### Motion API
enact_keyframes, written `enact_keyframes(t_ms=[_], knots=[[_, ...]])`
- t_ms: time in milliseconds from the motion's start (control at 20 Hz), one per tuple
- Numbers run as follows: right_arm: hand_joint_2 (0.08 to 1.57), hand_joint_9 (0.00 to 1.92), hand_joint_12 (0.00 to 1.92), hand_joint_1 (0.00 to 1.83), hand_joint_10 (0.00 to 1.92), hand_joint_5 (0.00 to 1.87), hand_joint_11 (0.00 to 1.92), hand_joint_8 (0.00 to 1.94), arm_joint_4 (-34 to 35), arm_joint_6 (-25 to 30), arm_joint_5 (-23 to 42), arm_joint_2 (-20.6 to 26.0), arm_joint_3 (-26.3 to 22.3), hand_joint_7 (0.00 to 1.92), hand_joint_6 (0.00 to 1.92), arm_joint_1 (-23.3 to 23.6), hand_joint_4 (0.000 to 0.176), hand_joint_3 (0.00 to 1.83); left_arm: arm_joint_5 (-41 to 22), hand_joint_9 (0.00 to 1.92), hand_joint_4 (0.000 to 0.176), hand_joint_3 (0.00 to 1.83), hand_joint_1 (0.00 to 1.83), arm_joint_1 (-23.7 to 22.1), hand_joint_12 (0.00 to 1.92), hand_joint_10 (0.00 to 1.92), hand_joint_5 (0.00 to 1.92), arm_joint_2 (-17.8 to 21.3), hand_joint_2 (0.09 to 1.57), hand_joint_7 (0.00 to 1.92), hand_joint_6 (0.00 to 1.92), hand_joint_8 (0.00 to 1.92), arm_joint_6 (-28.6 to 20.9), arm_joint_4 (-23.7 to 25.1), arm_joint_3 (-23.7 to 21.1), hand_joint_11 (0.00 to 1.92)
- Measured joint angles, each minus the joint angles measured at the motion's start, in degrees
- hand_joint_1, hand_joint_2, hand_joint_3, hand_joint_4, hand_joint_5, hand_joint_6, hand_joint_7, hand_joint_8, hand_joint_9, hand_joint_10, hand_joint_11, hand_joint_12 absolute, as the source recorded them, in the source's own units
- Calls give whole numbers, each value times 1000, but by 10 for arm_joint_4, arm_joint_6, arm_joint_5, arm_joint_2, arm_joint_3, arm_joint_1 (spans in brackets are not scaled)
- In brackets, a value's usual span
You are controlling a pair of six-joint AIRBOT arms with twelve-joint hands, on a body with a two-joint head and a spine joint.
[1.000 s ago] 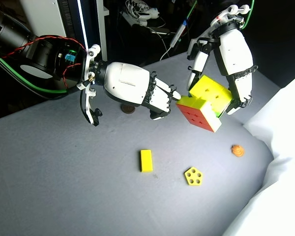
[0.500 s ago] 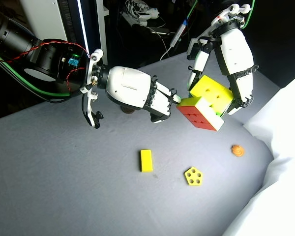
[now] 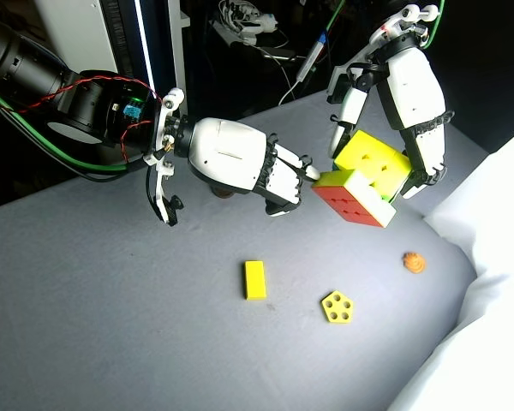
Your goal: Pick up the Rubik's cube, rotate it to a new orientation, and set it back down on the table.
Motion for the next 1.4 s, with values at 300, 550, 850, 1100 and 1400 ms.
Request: enact_keyframes(t_ms=[300,550,850,1100,1400], knots=[[1315,352,1921,577,1813,272,264,1521,14,-2,4,-2,5,406,1,0,0,1,12,203,25,2,923,-2,1921,1917,338,-1,1489,415,1920,1895,-3,-12,0,273],[1318,355,1921,578,1809,281,259,1488,14,-2,4,-3,5,433,9,0,0,0,9,219,26,0,943,-2,1921,1921,373,-1,1476,421,1871,1898,-3,-12,0,294],[1320,370,1921,577,1769,270,278,1449,10,0,6,12,3,428,1,0,0,0,9,181,0,0,907,-2,1921,1921,423,-1,1449,171,1831,1913,-4,-12,0,266],[1328,377,1921,538,1737,275,243,1425,11,2,48,43,2,465,4,0,0,1,10,218,0,0,965,-2,1921,1904,476,-1,1411,142,1744,1904,-8,-13,-2,305],[1331,375,1921,559,1777,301,247,1432,-11,2,100,52,2,460,8,11,0,2,9,238,22,0,971,-2,1921,1906,413,-1,1452,441,1802,1880,-25,-13,-2,321]])
